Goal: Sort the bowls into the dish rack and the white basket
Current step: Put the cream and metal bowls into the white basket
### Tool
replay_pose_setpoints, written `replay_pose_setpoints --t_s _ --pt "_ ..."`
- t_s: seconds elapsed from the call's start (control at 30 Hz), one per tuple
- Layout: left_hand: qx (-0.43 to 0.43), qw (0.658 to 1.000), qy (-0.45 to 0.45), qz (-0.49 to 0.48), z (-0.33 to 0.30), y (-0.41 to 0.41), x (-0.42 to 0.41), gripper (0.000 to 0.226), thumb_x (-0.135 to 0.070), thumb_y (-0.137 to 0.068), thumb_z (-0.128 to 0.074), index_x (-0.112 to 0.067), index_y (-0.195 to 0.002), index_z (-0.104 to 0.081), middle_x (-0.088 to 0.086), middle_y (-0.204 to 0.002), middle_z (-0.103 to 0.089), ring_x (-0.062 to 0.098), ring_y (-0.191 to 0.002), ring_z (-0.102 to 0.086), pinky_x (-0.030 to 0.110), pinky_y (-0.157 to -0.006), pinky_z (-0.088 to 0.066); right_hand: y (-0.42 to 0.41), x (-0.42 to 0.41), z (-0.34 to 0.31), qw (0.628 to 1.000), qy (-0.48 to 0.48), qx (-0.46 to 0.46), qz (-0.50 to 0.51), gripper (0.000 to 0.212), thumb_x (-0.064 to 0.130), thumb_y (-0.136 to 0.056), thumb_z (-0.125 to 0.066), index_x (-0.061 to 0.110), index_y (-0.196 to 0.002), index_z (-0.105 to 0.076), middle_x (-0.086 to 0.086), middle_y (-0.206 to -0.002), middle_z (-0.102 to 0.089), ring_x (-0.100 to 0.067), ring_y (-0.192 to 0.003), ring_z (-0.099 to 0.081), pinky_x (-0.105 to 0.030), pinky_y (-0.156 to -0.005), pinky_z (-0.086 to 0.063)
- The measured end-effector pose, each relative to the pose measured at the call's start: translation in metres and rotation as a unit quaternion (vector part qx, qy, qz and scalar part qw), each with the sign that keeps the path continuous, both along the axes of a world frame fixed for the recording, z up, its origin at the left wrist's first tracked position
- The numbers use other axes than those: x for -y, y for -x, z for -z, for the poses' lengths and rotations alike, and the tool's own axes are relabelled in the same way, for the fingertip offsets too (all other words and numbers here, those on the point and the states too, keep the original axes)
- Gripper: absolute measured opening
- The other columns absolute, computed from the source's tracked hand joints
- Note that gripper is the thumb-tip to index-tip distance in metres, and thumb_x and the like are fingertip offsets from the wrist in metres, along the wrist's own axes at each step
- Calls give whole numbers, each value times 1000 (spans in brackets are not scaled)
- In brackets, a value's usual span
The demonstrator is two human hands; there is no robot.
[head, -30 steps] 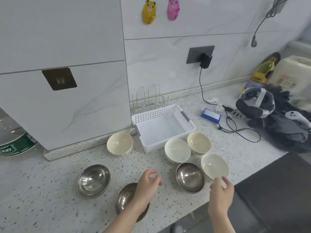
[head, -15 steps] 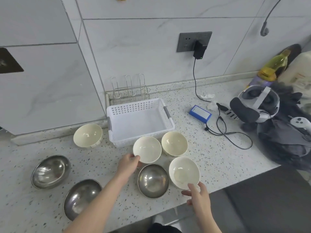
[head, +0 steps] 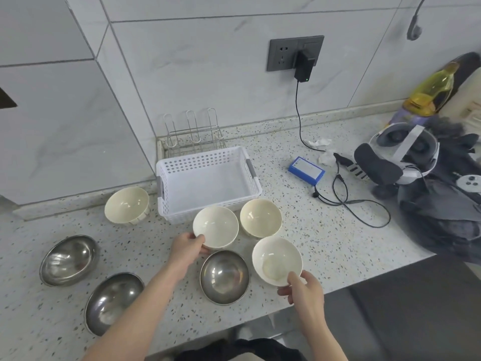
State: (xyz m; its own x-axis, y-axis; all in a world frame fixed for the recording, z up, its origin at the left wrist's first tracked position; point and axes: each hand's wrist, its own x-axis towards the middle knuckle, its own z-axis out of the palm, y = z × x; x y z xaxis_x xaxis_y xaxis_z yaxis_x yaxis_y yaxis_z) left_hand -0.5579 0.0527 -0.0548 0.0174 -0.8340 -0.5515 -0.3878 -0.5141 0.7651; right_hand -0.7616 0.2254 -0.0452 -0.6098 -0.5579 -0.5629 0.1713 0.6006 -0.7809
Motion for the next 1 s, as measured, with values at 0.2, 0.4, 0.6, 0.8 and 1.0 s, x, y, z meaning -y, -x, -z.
replay_pose_setpoints --t_s 0.2,0.4,0.6,0.8,1.0 --pt "27 998 43 24 -19 -20 -8 10 -15 -88 -56 -17 -92 -65 0 -65 -75 -1 -42 -61 23 -44 -36 19 13 -24 998 44 -47 3 29 18 -88 -54 16 -116 -58 -7 -59 -72 -13 -47 -47 -30 -55 -43" --pt "-50 999 15 -12 -41 -42 -7 15 -13 -90 -53 -15 -98 -66 13 -72 -76 6 -35 -30 19 -37 -24 25 65 -53 992 123 -31 -22 20 13 -82 -53 15 -98 -64 -14 -59 -70 -9 -39 -42 -28 -48 -40" --pt "-84 992 44 -87 -61 -55 13 16 -9 -90 -52 -7 -98 -66 18 -75 -75 7 -35 -25 17 -34 -20 13 147 -68 984 151 -33 -85 18 15 -80 -52 16 -91 -66 -11 -59 -71 -7 -39 -45 -31 -57 -41" --pt "-74 984 57 -153 -66 -66 40 12 -8 -91 -54 -6 -94 -65 18 -71 -74 6 -31 -25 16 -32 -21 -12 231 -60 969 120 -49 -211 16 18 -79 -54 12 -84 -68 -6 -58 -71 -4 -38 -46 -23 -53 -42" --pt "-66 976 66 -198 -61 -70 60 13 -7 -92 -54 -3 -91 -66 19 -69 -74 6 -30 -25 16 -32 -22 -39 296 -31 954 70 -45 -289 22 15 -81 -50 0 -87 -66 -9 -59 -72 -11 -47 -50 -25 -54 -43"
